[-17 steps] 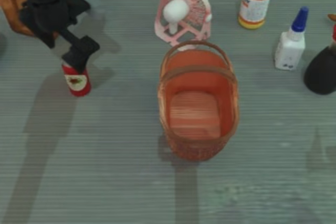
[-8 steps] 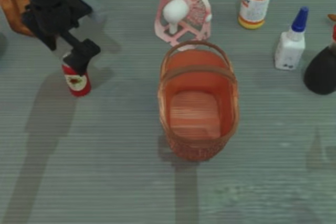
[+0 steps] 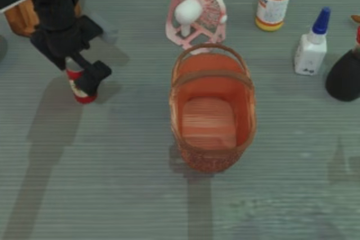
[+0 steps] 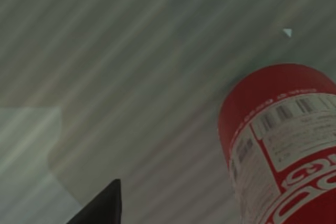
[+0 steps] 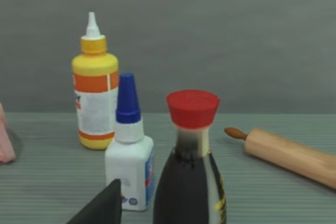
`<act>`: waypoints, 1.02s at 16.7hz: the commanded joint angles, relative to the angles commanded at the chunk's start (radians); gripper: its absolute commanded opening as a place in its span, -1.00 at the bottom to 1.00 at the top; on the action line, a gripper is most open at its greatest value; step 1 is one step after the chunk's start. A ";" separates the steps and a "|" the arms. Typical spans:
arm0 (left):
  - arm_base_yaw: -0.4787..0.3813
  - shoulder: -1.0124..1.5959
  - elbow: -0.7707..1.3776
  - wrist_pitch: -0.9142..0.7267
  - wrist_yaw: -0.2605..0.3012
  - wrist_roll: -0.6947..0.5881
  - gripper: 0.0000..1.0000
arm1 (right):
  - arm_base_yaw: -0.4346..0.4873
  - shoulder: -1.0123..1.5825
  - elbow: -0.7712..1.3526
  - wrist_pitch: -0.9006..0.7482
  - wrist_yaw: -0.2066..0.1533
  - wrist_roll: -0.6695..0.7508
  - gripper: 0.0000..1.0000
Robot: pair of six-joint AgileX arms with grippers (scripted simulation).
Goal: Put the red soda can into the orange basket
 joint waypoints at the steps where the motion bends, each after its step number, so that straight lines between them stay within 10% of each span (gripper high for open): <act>1: 0.000 0.000 0.000 0.000 0.000 0.000 1.00 | 0.000 0.000 0.000 0.000 0.000 0.000 1.00; 14: 0.000 0.000 0.000 0.000 0.000 0.000 -0.96 | 0.000 0.000 0.000 0.000 0.000 0.000 1.00; 17: 0.000 0.000 0.000 0.000 0.000 0.000 -1.00 | 0.000 0.000 0.000 0.000 0.000 0.000 1.00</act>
